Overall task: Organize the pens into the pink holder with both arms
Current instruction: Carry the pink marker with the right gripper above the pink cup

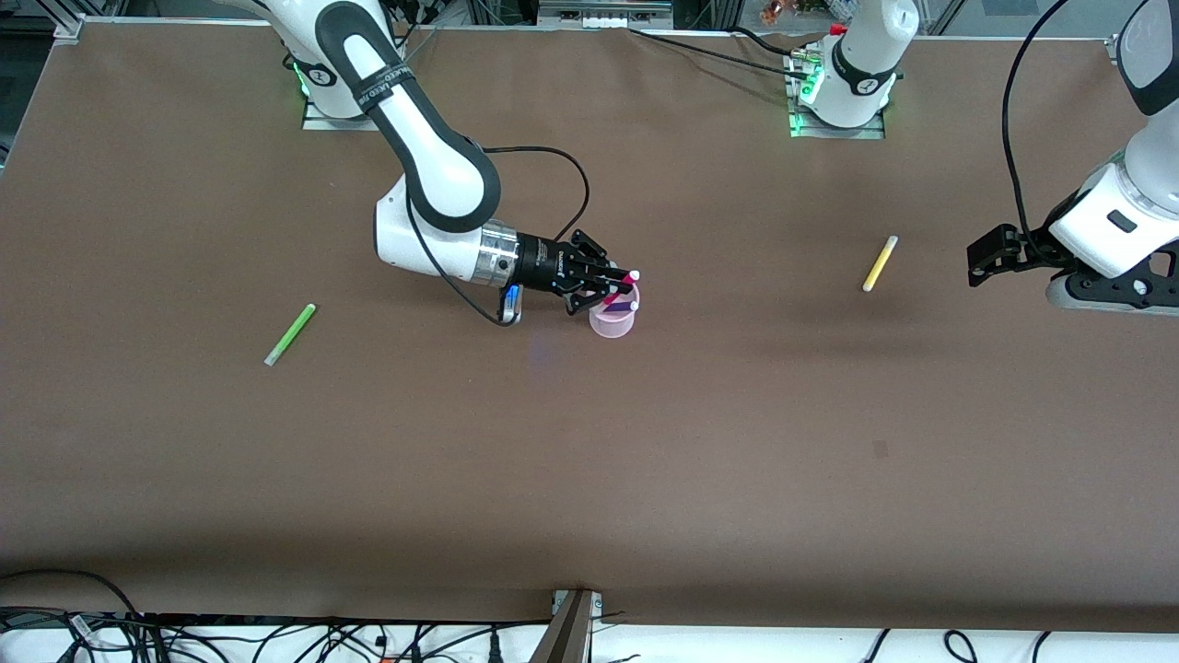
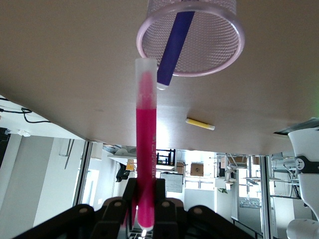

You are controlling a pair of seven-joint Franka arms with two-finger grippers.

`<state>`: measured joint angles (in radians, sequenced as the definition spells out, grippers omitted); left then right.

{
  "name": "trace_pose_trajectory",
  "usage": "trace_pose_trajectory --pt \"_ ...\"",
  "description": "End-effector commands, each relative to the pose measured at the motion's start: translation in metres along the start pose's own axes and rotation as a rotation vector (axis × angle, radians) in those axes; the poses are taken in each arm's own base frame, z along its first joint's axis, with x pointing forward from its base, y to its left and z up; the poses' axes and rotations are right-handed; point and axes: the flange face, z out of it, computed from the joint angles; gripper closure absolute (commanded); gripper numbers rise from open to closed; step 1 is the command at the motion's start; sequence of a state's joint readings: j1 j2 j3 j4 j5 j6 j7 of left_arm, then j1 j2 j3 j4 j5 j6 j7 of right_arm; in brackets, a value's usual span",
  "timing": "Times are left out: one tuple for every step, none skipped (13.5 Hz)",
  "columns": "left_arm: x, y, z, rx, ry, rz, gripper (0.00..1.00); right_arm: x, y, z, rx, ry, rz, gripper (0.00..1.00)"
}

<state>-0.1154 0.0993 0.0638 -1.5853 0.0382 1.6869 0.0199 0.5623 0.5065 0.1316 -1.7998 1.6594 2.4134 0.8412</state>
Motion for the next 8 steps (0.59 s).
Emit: trace_pose_trajectory --pt "0.003 0.001 -0.005 -0.002 -0.007 0.013 0.0 -0.001 0.009 0.014 0.008 -0.004 0.035 1.0" --pt "0.003 0.001 -0.006 -0.003 -0.005 0.013 0.0 0.002 0.011 0.018 0.009 -0.002 0.039 1.0" --pt "0.003 0.001 -0.006 -0.003 -0.004 0.013 0.0 0.006 0.014 0.022 0.009 -0.001 0.033 1.0" --pt "0.003 0.001 -0.005 -0.005 -0.005 0.013 0.0 0.01 0.019 0.027 0.009 -0.006 0.023 1.0" --pt "0.003 0.001 -0.005 -0.008 -0.005 0.011 0.0 0.017 0.021 0.031 0.013 -0.009 0.013 1.0" --pt "0.003 0.001 -0.006 -0.01 -0.004 0.011 0.0 0.021 0.025 0.035 0.011 -0.01 0.003 1.0" --pt "0.003 0.002 -0.006 -0.01 -0.003 0.013 0.0 0.024 0.027 0.037 0.011 -0.008 0.004 1.0" --pt "0.003 0.003 -0.006 -0.01 -0.003 0.014 0.0 0.024 0.027 0.037 0.009 -0.008 0.0 1.0"
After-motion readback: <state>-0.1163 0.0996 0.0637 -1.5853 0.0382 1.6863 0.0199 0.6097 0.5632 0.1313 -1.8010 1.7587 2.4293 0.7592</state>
